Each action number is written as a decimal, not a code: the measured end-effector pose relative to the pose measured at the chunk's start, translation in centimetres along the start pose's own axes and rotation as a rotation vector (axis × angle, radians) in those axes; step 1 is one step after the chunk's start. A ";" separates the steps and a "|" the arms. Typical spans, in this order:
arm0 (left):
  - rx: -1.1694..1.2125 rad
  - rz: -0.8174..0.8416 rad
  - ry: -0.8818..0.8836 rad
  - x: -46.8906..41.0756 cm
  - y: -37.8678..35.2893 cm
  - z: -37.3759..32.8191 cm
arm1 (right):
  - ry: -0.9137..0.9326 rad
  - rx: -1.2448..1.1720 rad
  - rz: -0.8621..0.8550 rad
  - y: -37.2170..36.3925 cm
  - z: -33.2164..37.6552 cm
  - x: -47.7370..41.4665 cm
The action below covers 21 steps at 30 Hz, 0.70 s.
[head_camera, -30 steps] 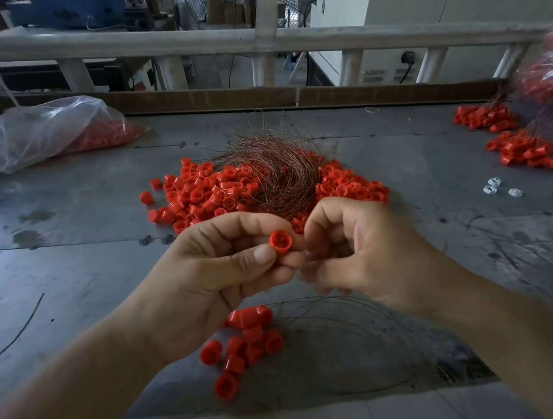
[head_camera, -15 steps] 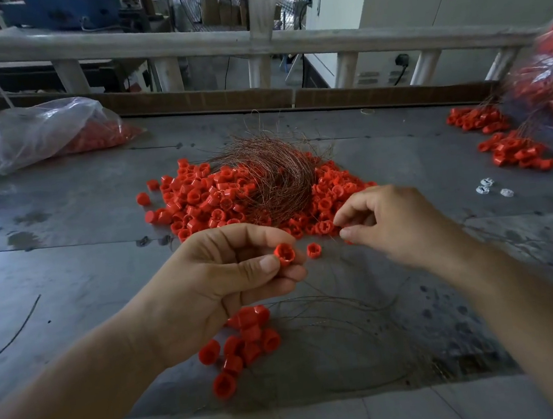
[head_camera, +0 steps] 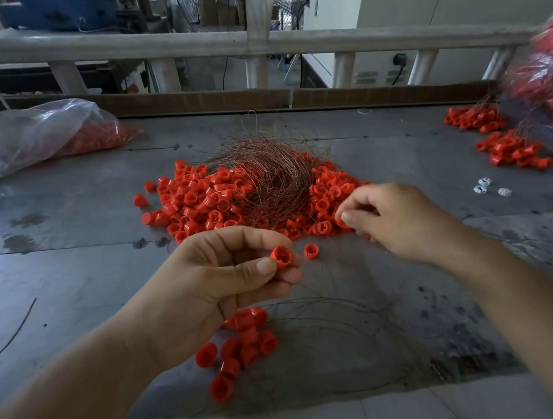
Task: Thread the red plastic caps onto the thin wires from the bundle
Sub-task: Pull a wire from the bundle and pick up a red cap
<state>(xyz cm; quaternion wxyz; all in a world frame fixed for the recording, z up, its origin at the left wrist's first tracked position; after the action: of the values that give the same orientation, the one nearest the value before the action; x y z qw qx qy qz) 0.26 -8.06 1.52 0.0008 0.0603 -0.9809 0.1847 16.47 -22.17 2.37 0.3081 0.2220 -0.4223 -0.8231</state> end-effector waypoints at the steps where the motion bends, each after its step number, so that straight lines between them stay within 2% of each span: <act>1: -0.004 -0.008 0.000 0.0 0.0 0.0 | -0.025 -0.155 0.015 0.1 0.5 0.1; 4: -0.017 -0.026 -0.004 0.1 -0.1 0.0 | -0.067 -0.634 0.123 -0.1 2.2 1.0; 6: -0.022 -0.048 -0.010 0.3 0.1 0.0 | -0.064 -0.793 0.189 -0.4 3.0 1.7; 15: -0.049 -0.099 -0.025 0.1 0.1 0.0 | -0.111 -1.092 0.318 -0.8 3.9 2.2; 21: -0.059 -0.096 -0.028 0.1 0.2 0.0 | -0.091 -1.086 0.348 -1.0 4.1 2.4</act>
<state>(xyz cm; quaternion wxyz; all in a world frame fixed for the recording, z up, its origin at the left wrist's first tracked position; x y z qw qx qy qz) 0.18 -7.87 1.44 -0.0024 0.1100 -0.9818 0.1546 11.92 -21.09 3.51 0.4903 -0.0768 0.0181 -0.8680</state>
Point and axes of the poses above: each hand's wrist, its own x-axis away from the middle knuckle, its own y-axis out of the back of the hand, z = x × y, the point moved 2 cm from there along -x, towards the middle knuckle, and after that the axes turned 2 degrees about -y, right-handed, at the moved point
